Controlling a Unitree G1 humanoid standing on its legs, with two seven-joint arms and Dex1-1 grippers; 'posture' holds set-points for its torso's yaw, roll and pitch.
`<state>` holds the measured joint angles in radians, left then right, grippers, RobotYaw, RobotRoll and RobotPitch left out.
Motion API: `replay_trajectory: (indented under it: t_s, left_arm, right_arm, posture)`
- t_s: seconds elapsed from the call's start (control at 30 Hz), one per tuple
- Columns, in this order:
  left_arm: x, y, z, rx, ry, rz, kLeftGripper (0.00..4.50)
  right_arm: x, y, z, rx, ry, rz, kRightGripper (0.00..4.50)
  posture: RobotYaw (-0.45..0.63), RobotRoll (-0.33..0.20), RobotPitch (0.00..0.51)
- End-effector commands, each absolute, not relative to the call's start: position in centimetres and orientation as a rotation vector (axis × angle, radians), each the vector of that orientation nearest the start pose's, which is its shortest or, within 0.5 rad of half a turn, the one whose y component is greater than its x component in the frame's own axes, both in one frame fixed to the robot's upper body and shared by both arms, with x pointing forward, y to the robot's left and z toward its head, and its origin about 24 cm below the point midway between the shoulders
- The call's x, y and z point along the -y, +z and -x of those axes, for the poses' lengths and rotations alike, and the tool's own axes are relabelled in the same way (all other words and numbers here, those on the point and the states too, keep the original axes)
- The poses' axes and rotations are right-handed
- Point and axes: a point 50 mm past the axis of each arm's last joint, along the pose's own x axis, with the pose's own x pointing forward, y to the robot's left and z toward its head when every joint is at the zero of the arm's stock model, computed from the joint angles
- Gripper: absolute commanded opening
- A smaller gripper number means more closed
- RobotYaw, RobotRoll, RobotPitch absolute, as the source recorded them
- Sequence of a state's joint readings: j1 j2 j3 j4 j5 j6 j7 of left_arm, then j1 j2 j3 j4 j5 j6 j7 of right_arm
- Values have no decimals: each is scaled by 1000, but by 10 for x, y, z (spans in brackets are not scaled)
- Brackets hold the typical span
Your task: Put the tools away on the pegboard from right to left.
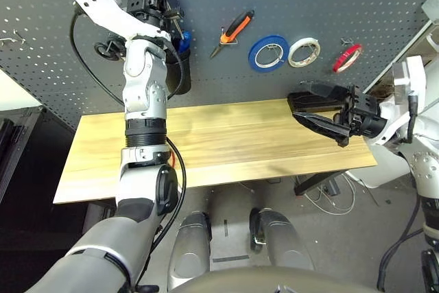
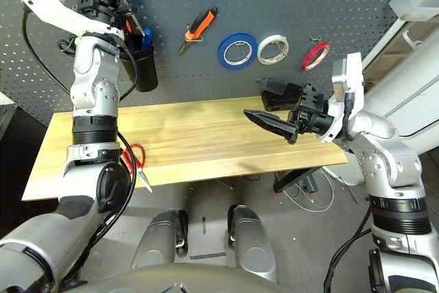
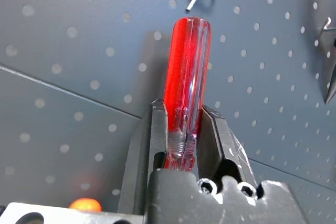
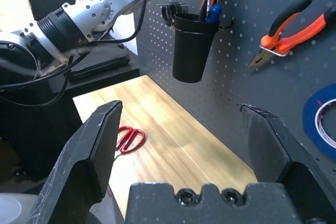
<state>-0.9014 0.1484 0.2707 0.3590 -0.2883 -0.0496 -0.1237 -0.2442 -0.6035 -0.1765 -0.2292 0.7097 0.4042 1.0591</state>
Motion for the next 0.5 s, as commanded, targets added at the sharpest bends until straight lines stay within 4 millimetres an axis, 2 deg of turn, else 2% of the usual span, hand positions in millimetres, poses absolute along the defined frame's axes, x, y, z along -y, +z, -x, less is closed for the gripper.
replay_trajectory:
  t_s: [0.03, 0.23, 0.37, 0.5]
  left_arm:
    - [-170, 251, -370, 611, -110, 208, 879]
    - [-173, 247, -369, 596, -113, 165, 879]
    - [-174, 240, -366, 570, -129, 67, 2310]
    - [-188, 232, -354, 530, -153, -21, 3835]
  right_arm:
    - [202, 174, -251, 147, 1147, -9, 4500]
    - [198, 173, -255, 150, 1160, -15, 4500]
    - [196, 172, -256, 150, 1169, -20, 4500]
    - [195, 171, -258, 145, 1178, -24, 4500]
  posture:
    - [-101, 0, 82]
    - [-82, 0, 81]
    - [-66, 0, 82]
    - [-46, 0, 87]
